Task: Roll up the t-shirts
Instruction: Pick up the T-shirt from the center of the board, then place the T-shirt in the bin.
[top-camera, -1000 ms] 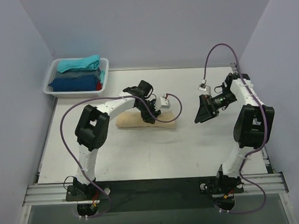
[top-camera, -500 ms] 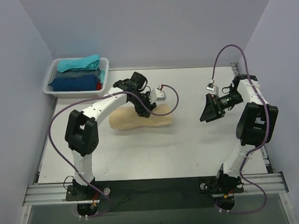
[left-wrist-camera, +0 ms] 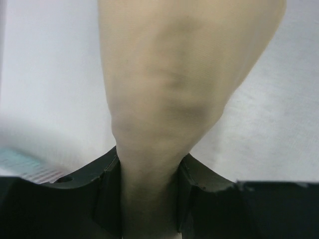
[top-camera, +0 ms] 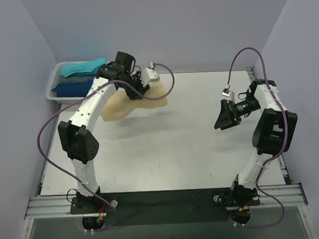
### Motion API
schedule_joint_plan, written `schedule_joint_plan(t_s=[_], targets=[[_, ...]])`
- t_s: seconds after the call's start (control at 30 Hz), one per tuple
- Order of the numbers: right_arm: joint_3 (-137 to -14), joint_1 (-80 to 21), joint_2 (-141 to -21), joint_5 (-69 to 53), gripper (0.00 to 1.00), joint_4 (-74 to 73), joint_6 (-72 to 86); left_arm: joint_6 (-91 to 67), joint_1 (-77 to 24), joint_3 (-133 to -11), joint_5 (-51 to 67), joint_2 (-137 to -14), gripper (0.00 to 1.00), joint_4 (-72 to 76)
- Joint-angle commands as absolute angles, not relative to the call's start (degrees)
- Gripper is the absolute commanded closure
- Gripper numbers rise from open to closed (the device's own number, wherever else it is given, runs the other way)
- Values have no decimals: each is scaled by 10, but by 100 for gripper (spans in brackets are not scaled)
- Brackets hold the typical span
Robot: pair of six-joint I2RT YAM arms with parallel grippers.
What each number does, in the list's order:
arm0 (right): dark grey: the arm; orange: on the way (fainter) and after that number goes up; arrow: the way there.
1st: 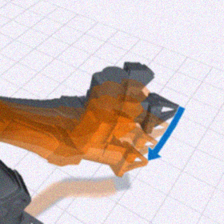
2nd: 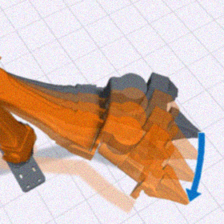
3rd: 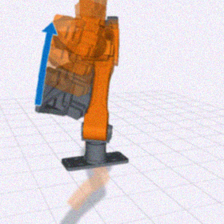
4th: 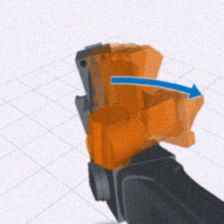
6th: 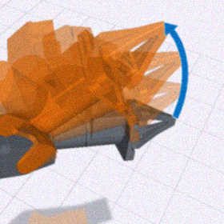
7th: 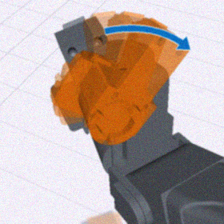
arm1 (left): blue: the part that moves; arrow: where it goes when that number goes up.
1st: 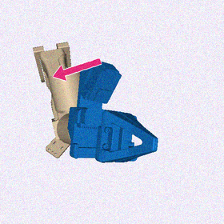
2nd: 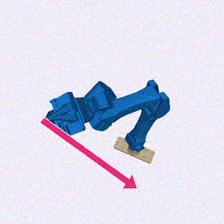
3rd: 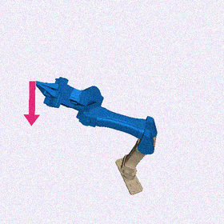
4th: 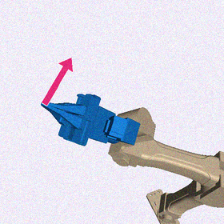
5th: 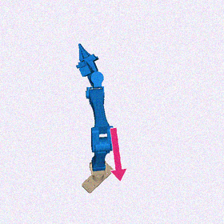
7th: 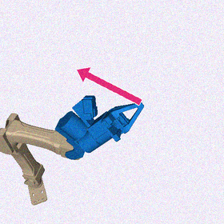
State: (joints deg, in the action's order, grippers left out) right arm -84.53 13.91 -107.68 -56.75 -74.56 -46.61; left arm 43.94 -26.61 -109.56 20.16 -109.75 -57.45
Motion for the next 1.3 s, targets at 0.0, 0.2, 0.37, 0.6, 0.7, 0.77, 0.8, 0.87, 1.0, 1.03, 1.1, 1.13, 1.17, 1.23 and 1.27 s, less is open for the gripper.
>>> schedule_joint_plan(t_s=[0.0, 0.2, 0.37, 0.6, 0.7, 0.77, 0.8, 0.87, 1.0, 1.03, 1.1, 1.13, 1.17, 1.23, 1.27], targets=[[-828, 145, -1045, -570, 0, -872, -478, 461, -167, -1331, 155, -1148, 100, -645], [-814, 146, -1048, -590, 0, -860, -477, 506, -84, -1538, 85, -1252, 100, -637], [-802, 147, -1038, -578, 0, -860, -477, 605, -22, -1410, 81, -1215, 100, -421], [-773, 152, -1032, -573, 0, -853, -477, 693, 28, -1517, 94, -1314, 100, -341], [-768, 153, -1035, -573, 0, -848, -473, 758, 40, -1423, 104, -1289, 100, -243], [-766, 152, -1036, -570, 0, -849, -471, 787, 47, -1392, 111, -1283, 100, -176], [-764, 152, -1035, -563, 0, -849, -471, 792, 54, -1384, 118, -1284, 100, -163], [-759, 152, -1033, -554, 0, -849, -470, 801, 58, -1355, 122, -1281, 100, -109], [-750, 152, -1027, -529, 0, -850, -470, 817, 70, -1235, 155, -1254, 100, 53], [-746, 152, -1026, -517, 0, -850, -471, 823, 71, -1204, 169, -1252, 100, 94], [-740, 152, -1023, -508, 0, -850, -471, 823, 71, -1177, 177, -1250, 100, 129], [-737, 152, -1023, -498, 0, -850, -473, 812, 71, -1164, 180, -1248, 100, 173], [-736, 152, -1022, -495, 0, -849, -474, 806, 72, -1131, 180, -1245, 100, 198], [-727, 152, -1019, -485, 0, -848, -475, 795, 71, -1084, 192, -1228, 100, 263], [-723, 152, -1018, -483, 0, -847, -475, 795, 73, -1036, 199, -1218, 100, 278]])
